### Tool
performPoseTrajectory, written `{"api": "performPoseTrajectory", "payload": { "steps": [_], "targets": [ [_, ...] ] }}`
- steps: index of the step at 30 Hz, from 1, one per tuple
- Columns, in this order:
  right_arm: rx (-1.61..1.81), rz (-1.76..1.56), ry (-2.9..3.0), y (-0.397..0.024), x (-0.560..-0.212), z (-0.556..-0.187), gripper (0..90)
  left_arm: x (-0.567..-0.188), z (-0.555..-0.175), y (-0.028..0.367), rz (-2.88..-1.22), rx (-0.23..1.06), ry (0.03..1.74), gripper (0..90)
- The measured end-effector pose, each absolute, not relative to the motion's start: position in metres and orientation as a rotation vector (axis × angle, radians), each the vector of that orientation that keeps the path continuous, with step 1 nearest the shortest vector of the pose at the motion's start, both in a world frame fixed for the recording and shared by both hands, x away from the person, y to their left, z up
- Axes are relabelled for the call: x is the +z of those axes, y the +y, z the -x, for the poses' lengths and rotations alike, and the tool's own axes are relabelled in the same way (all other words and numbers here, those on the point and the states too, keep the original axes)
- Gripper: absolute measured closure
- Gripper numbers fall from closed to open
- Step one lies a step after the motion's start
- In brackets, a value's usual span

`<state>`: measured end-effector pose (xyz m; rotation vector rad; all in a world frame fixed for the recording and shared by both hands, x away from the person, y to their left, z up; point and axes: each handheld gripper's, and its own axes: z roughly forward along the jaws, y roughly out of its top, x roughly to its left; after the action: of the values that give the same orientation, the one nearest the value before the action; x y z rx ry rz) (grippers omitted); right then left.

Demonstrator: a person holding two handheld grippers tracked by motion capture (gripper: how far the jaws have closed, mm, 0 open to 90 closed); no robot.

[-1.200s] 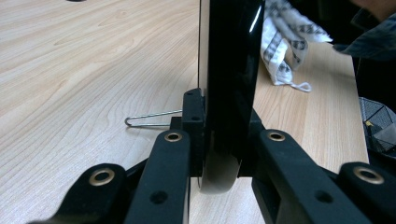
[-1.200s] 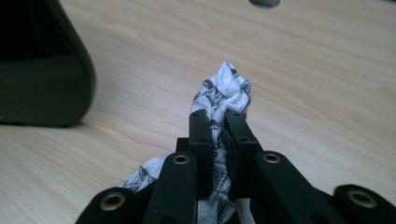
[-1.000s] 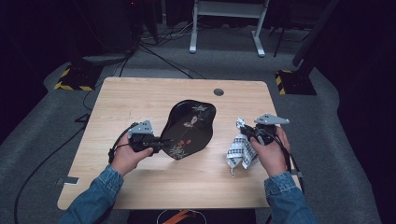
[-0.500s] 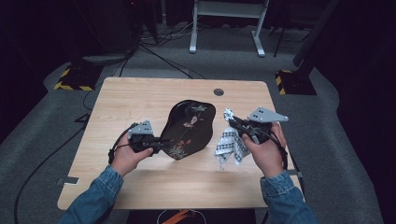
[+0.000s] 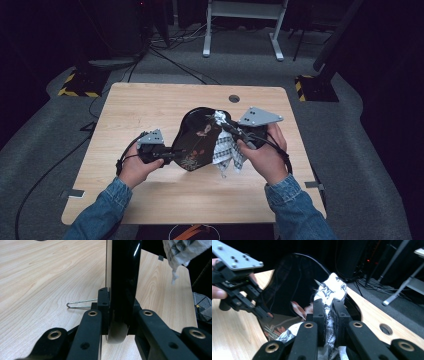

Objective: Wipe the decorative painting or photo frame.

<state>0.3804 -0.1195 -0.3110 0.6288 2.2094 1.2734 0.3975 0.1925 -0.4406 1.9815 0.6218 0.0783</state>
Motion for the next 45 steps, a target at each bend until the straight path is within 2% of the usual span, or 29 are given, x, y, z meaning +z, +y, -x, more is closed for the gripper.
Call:
{"api": "performPoseTrajectory", "payload": {
  "steps": [7, 16, 34, 45],
  "targets": [
    [1.243, -0.548, 2.223, -0.092, -0.308, -0.385, 83.6, -0.440, -0.398, 0.192, -1.985, 0.083, 0.615, 80.1],
    [1.202, -0.571, 2.222, -0.083, -0.315, -0.400, 83.6, -0.440, -0.397, 0.192, -1.993, 0.086, 0.605, 80.0],
    [1.186, -0.434, 2.292, -0.047, -0.312, -0.387, 83.5, -0.439, -0.396, 0.190, -2.002, 0.106, 0.602, 80.1],
    [1.175, -0.544, 2.244, -0.067, -0.311, -0.398, 83.6, -0.439, -0.396, 0.189, -1.996, 0.108, 0.597, 79.9]
  ]
}}
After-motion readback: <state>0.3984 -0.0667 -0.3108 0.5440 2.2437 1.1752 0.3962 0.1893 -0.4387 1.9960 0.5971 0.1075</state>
